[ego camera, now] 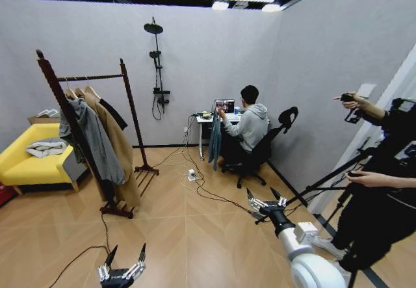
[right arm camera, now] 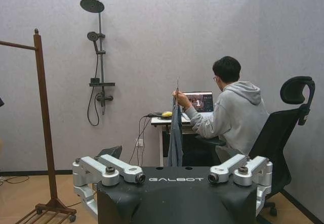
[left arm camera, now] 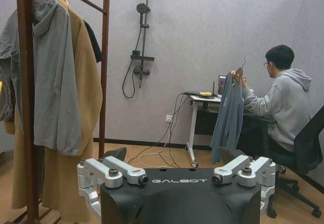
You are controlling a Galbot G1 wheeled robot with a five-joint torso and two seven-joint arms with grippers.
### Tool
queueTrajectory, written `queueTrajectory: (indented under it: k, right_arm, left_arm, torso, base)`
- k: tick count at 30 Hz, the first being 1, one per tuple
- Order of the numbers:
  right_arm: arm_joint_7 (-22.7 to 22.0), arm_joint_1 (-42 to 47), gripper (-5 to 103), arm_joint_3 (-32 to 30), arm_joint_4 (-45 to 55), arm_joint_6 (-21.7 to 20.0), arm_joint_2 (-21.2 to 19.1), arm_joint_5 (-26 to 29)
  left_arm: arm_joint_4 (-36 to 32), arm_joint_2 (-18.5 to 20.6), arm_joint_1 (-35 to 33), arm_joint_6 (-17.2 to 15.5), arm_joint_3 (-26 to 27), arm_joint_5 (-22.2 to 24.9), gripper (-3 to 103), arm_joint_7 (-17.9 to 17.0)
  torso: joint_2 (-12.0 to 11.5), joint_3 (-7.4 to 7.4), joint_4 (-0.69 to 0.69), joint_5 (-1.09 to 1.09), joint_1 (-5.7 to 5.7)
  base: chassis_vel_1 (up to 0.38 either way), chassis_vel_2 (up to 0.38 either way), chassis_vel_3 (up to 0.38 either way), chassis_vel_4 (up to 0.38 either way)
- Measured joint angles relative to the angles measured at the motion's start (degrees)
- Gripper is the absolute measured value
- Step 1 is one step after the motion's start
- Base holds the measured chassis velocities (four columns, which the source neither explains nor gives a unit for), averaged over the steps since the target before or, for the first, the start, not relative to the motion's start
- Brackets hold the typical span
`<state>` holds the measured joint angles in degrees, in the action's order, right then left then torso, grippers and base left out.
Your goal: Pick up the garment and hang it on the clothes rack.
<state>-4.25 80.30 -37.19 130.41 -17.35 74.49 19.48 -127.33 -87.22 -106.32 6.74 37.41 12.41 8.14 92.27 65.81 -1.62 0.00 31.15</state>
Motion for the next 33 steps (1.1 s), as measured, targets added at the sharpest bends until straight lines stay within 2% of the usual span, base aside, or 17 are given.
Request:
queueTrajectory:
  k: [11, 22, 33]
  right_arm:
    - [-0.5, -0.4, 100, 0.9, 0.0, -0.2, 0.2, -0.7]
    - [1.1, -0.4, 100, -0.5, -1.0, 0.7, 0.1, 0.3]
    - [1.0, -0.4, 100, -0.4, -1.1, 0.9, 0.1, 0.4]
  left_arm:
    - [0.0, 0.0, 0.0, 0.0, 0.0, 0.0, 100, 0.0]
    - [0.0, 0.0, 0.0, 0.0, 0.0, 0.0, 100, 0.0]
    - [0.0, 0.0, 0.0, 0.0, 0.0, 0.0, 100, 0.0]
  torso:
    - [0.0, 0.00, 0.00, 0.00, 0.00]
    - [0.0, 0.00, 0.00, 0.00, -0.01]
    - [0.0, -0.01, 0.00, -0.01, -0.01]
  base:
    - [0.000, 0.000, 0.000, 0.000]
    - [-0.004, 0.004, 0.004, -0.006]
    - [-0.158, 0.158, 0.157, -0.151]
